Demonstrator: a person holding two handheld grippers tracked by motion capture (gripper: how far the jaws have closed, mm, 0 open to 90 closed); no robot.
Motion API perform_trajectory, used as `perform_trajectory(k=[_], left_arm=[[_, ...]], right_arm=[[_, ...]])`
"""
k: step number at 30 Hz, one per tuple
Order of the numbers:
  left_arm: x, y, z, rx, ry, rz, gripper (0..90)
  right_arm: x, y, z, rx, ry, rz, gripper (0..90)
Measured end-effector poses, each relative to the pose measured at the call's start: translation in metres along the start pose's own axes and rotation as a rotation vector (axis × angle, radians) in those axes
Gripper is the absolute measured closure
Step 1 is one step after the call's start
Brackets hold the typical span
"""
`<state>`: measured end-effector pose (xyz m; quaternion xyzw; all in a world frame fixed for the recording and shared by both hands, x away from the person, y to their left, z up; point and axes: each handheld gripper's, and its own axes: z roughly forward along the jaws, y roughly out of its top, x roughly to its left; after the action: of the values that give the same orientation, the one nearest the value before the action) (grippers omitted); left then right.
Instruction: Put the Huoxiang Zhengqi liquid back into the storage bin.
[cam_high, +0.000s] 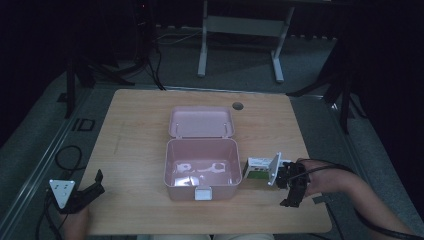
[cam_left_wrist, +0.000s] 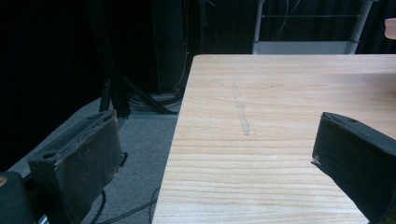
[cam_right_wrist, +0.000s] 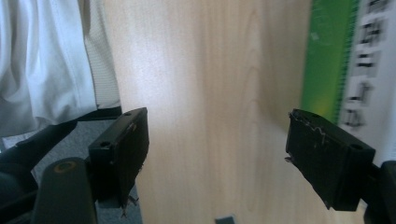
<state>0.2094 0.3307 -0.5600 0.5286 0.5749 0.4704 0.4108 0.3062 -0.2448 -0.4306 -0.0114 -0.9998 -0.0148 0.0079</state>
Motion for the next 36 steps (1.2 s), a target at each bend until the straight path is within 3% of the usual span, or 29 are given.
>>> perform_trajectory(k=[9,17,24,36], left_arm=[[0.0,0.0,0.0,0.0,-0.003,-0.001,1.6],[0.0,0.0,0.0,0.001,-0.006,0.0,1.6],[0.0,0.0,0.0,0.002,-0.008,0.001,1.6],[0.0,0.0,0.001,0.005,-0.013,0.005,1.6]], right_arm=[[-0.014,0.008,-0.023,0.003,-0.042,-0.014,23.0],[-0.033,0.014,-0.032,0.013,-0.072,-0.019,24.5],[-0.055,0.019,-0.025,0.037,-0.078,-0.007,28.0],[-0.083,0.024,0.005,0.061,-0.075,0.017,33.5]])
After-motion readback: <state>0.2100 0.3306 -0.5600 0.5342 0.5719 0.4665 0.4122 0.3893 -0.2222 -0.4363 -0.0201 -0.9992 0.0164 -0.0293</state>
